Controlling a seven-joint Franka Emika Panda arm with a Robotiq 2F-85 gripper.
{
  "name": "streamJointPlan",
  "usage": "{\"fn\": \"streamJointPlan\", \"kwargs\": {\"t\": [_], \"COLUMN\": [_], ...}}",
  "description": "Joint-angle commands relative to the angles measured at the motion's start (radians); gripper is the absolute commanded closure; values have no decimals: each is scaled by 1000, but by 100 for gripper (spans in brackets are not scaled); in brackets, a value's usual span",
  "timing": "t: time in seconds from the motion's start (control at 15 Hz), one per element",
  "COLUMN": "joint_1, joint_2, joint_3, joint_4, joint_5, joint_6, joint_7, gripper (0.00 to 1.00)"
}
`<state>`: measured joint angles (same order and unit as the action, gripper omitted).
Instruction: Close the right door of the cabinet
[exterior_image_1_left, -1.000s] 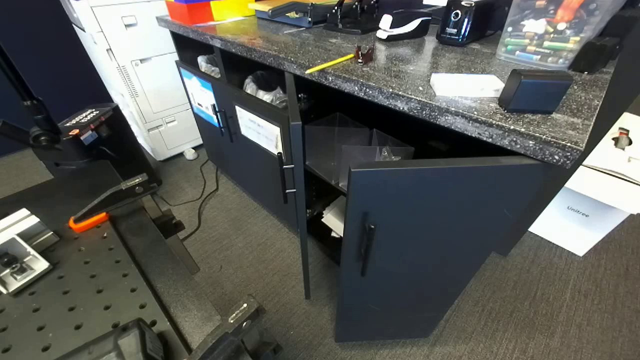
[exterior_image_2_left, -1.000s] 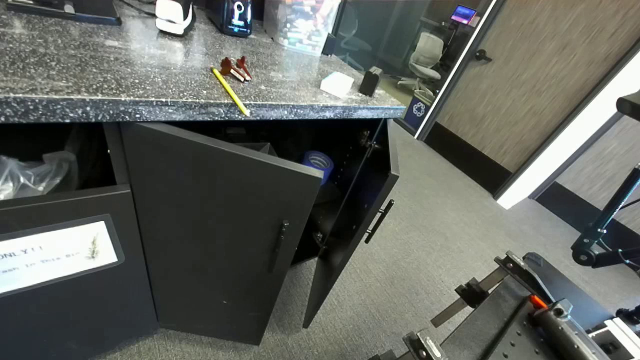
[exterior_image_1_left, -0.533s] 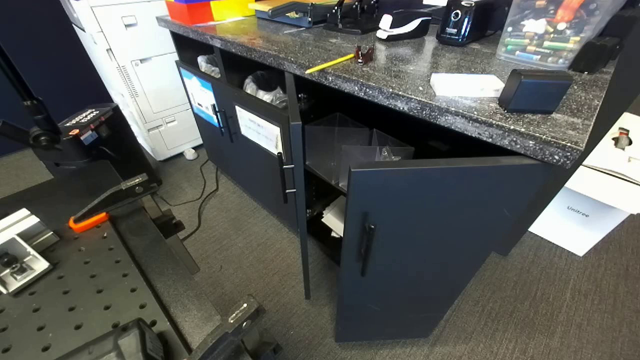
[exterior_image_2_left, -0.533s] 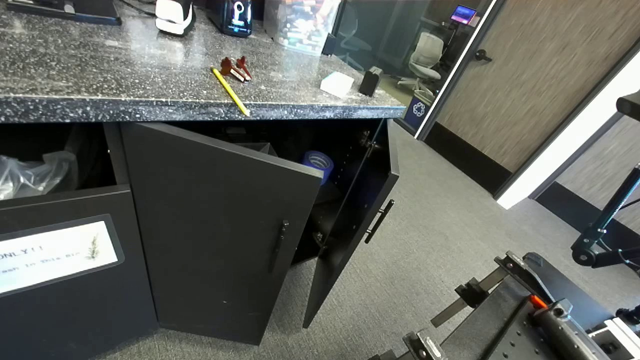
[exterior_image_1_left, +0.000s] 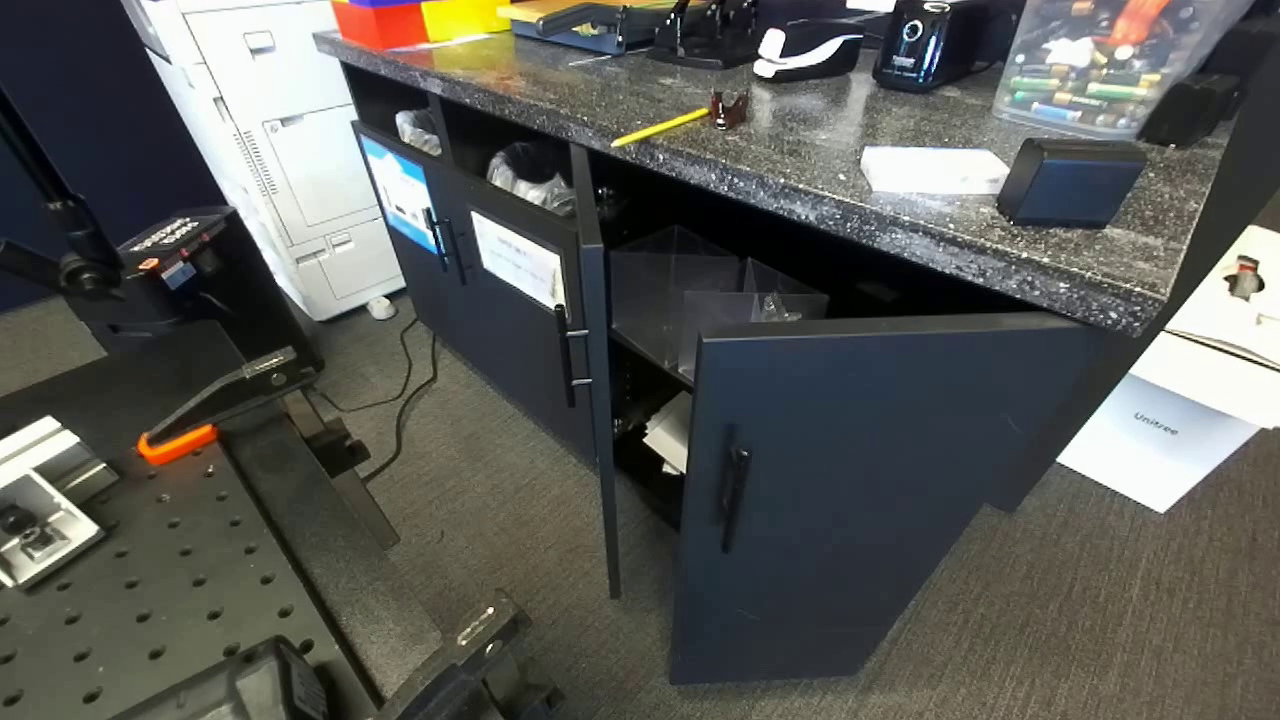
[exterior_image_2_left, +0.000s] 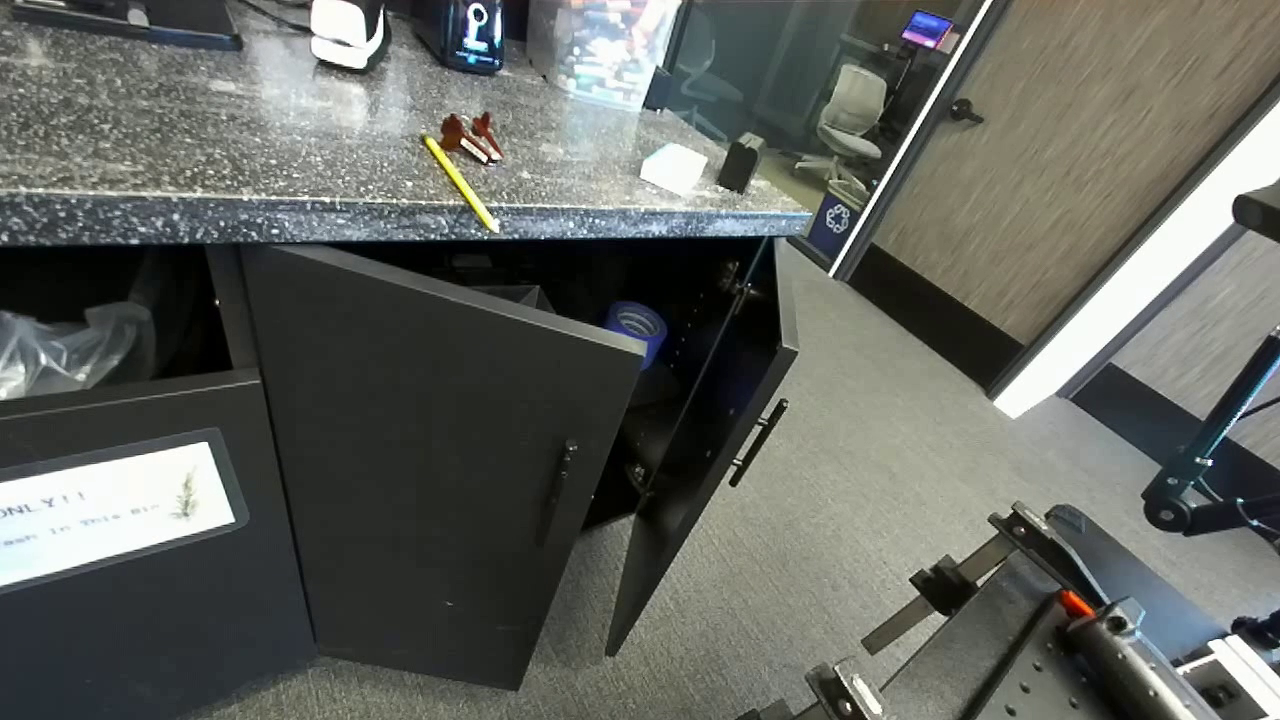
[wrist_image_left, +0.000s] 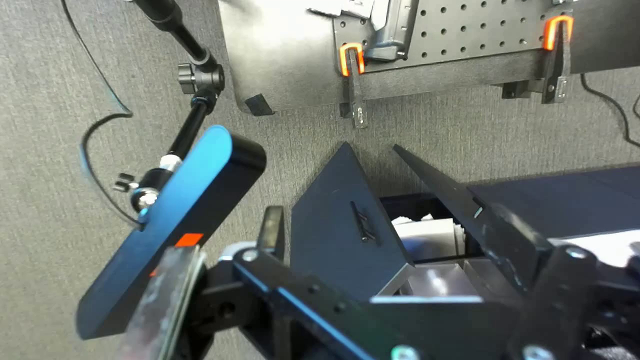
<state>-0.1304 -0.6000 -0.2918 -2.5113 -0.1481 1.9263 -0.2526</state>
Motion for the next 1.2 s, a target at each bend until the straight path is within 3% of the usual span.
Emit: {"fn": "streamJointPlan", "kwargs": {"t": [0.0, 0.27, 0.6, 0.8, 1.13], "joint_1": [43, 95, 127, 136, 130], "joint_2": [258, 522, 861, 1061, 1207], "joint_3": [21, 109, 223, 236, 202], "joint_4": [28, 72, 197, 339, 509], "joint_5": [60, 101, 45, 0, -58], "joint_6": [119, 223, 363, 391, 351], "joint_7": [-3, 20, 125, 165, 174], "gripper": [0, 0, 0, 0, 0]}}
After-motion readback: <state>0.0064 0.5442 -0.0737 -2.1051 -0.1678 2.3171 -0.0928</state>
